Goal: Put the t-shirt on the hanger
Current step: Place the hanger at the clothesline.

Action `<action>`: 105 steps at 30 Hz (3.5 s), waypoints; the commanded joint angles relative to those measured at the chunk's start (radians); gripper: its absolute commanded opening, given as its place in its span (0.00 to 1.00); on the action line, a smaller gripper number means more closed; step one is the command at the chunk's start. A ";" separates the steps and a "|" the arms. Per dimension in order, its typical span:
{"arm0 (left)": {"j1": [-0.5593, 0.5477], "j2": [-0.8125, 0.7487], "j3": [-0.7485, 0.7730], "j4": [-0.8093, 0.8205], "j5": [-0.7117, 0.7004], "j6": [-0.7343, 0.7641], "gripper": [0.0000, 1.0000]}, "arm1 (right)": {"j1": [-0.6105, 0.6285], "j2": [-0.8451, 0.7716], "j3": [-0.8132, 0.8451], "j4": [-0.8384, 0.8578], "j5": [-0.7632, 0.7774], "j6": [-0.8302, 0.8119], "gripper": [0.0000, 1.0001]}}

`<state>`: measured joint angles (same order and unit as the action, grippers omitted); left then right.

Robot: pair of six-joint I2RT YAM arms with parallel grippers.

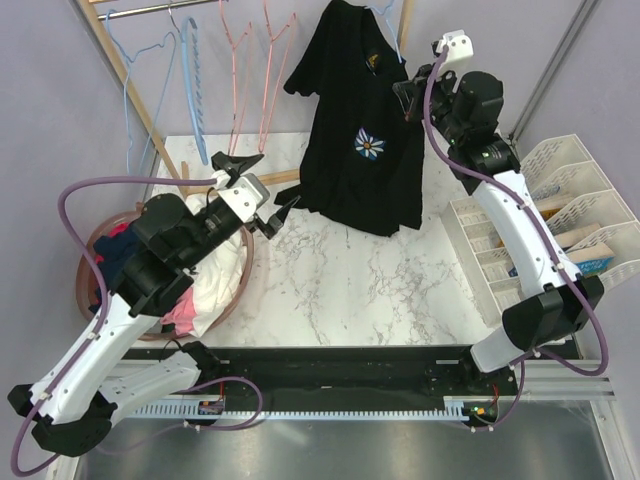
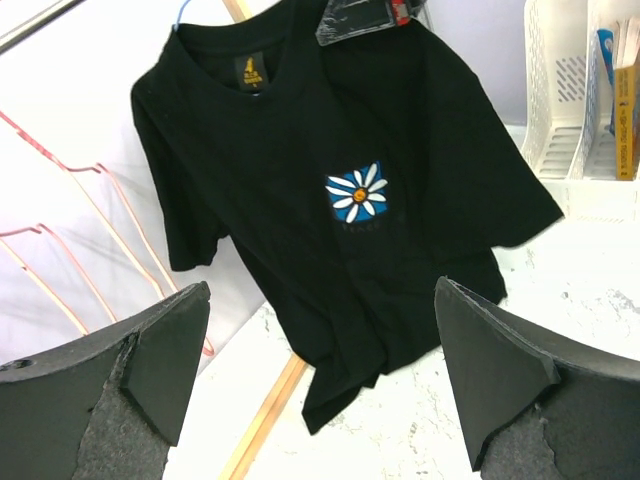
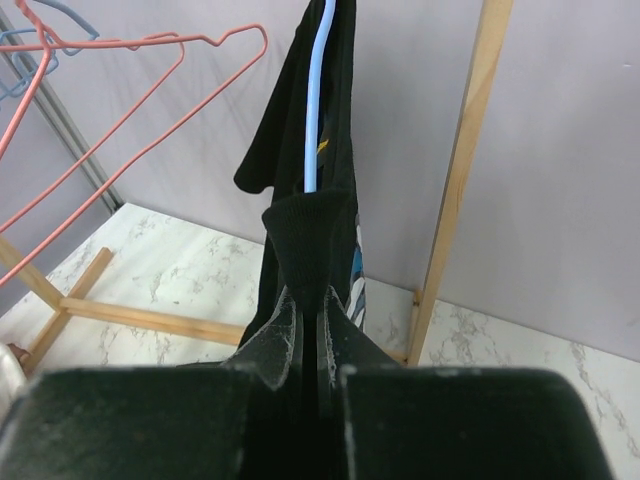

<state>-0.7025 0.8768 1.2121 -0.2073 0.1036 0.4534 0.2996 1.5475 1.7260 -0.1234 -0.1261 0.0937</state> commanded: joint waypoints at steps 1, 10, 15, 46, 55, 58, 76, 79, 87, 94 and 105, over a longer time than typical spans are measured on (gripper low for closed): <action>0.001 -0.006 -0.014 0.036 -0.004 -0.015 0.99 | -0.005 0.013 -0.002 0.269 -0.006 0.018 0.00; 0.001 -0.007 -0.045 0.059 -0.015 0.018 0.99 | -0.011 0.059 -0.005 0.309 0.006 -0.005 0.00; 0.001 -0.018 -0.071 0.078 -0.024 0.051 0.99 | -0.013 0.091 -0.002 0.326 0.032 -0.008 0.00; 0.023 -0.062 -0.129 -0.072 -0.068 -0.117 0.99 | -0.017 -0.231 -0.177 -0.132 -0.076 -0.279 0.98; 0.029 -0.067 -0.143 -0.116 -0.064 -0.214 0.99 | 0.064 -0.282 -0.307 -0.465 -0.241 -0.426 0.94; 0.031 -0.058 -0.138 -0.119 -0.062 -0.225 0.99 | 0.179 -0.189 -0.353 -0.512 -0.146 -0.486 0.91; 0.064 -0.076 -0.183 -0.150 -0.053 -0.220 0.99 | 0.243 0.532 -0.082 -0.311 0.146 -0.565 0.79; 0.069 -0.081 -0.183 -0.152 -0.050 -0.219 0.99 | 0.240 0.606 -0.036 -0.300 0.167 -0.533 0.66; 0.081 -0.084 -0.189 -0.161 -0.048 -0.208 0.99 | 0.213 0.767 0.179 -0.298 0.140 -0.465 0.00; 0.100 -0.075 -0.183 -0.167 -0.045 -0.205 0.99 | 0.130 0.781 0.491 -0.014 0.206 -0.319 0.00; 0.153 0.017 -0.123 -0.308 -0.021 -0.295 0.99 | 0.116 0.575 0.173 -0.045 -0.028 -0.354 0.98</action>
<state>-0.5770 0.8371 1.0302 -0.3985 0.0574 0.2455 0.3901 2.2993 2.1090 -0.1242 0.0380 -0.2653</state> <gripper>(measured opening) 0.991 0.825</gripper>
